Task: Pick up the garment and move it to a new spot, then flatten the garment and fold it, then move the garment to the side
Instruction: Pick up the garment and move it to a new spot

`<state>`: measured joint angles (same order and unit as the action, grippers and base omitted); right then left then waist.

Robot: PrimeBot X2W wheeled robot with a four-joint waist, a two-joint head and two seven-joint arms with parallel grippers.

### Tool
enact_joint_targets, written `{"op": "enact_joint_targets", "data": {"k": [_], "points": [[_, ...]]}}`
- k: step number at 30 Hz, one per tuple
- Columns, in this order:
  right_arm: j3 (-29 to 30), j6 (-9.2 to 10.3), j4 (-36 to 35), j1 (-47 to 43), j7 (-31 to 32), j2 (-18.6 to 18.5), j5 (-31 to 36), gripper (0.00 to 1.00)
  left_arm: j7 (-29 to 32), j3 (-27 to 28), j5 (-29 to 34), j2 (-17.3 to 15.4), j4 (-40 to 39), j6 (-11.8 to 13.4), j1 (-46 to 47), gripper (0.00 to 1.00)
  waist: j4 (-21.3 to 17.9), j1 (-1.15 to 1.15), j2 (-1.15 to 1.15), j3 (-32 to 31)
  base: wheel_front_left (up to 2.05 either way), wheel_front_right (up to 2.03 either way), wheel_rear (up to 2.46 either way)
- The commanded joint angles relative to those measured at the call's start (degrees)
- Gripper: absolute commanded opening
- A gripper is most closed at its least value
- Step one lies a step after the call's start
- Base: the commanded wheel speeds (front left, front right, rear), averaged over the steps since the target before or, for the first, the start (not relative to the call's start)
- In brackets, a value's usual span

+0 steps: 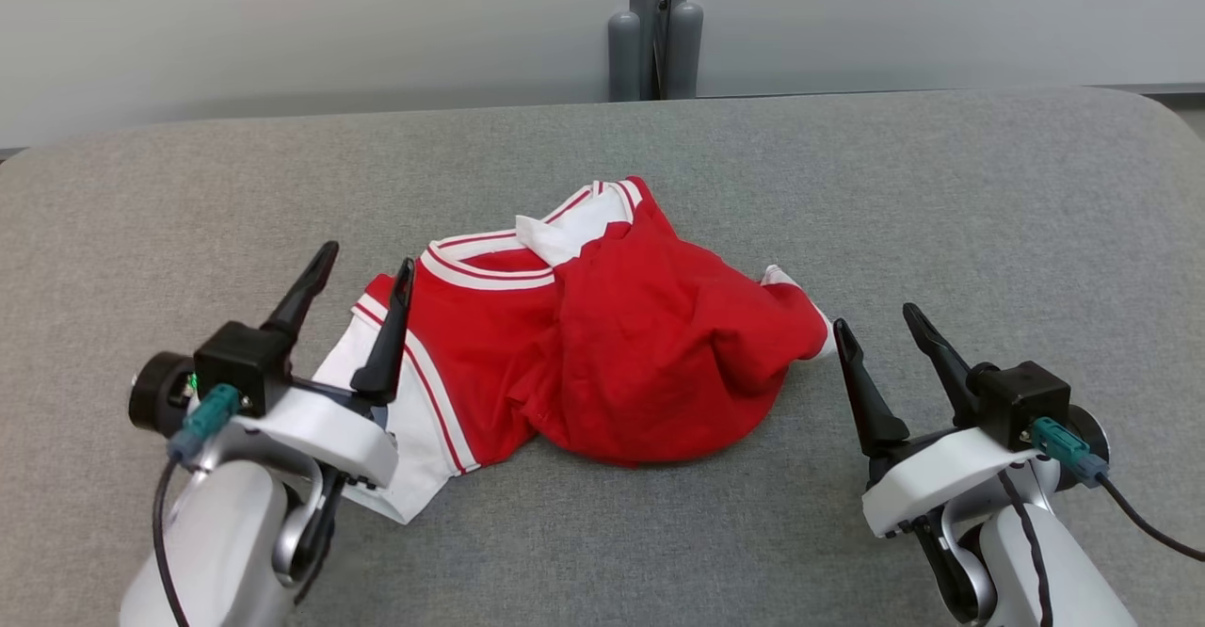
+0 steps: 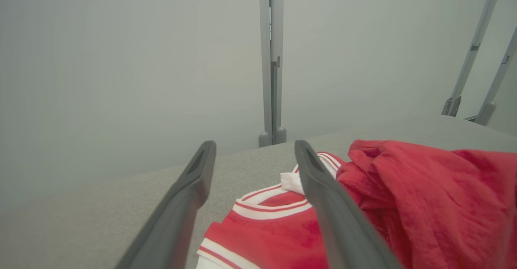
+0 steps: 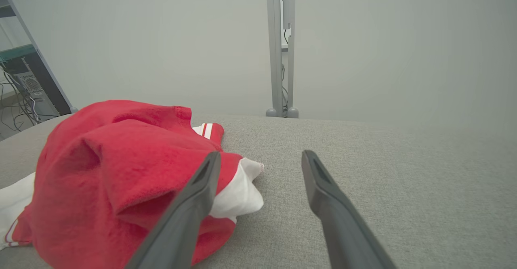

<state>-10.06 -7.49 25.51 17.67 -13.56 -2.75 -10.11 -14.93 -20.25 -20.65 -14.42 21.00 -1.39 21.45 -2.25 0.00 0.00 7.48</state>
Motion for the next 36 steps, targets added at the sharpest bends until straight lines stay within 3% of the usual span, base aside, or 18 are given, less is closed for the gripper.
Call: {"op": "enact_joint_targets", "data": {"k": [1, 7, 11, 24, 36], "points": [[-0.1, 0.00, -0.1, 0.3, 0.0, -0.3, 0.0, 1.00, -0.2, 0.2, 0.4, -0.7, 0.5, -0.8, 1.7, 1.00, -0.3, 0.00, 0.00, 0.2, 0.00, 0.00, 0.00], [-1.1, 0.00, 0.1, 1.4, 0.3, -0.3, -0.6, 1.00, 1.9, -2.1, -0.3, -3.5, 7.1, -4.8, 8.5, 1.00, -2.3, 0.00, 0.00, 1.5, 0.00, 0.00, 0.00], [-2.1, 0.00, 0.6, 2.1, 0.0, -0.3, -1.5, 1.00, 4.8, -4.8, -2.9, -6.0, 10.6, -6.0, 13.6, 1.00, -4.3, 0.00, 0.00, 2.8, 0.00, 0.00, 0.00], [-4.2, 0.00, 2.3, 4.6, -1.3, -0.3, -3.3, 1.00, 15.3, -23.0, -21.8, -17.0, 14.8, -6.0, 24.2, 1.00, -10.9, 0.00, 0.00, 7.0, 0.00, 0.00, 0.00], [-5.8, 0.00, 2.6, 6.5, -1.8, -0.3, -4.6, 1.00, 22.7, -33.8, -32.8, -20.4, 22.5, -6.0, 28.9, 1.00, -13.9, 0.00, 0.00, 10.3, 0.00, 0.00, 0.00]]}}
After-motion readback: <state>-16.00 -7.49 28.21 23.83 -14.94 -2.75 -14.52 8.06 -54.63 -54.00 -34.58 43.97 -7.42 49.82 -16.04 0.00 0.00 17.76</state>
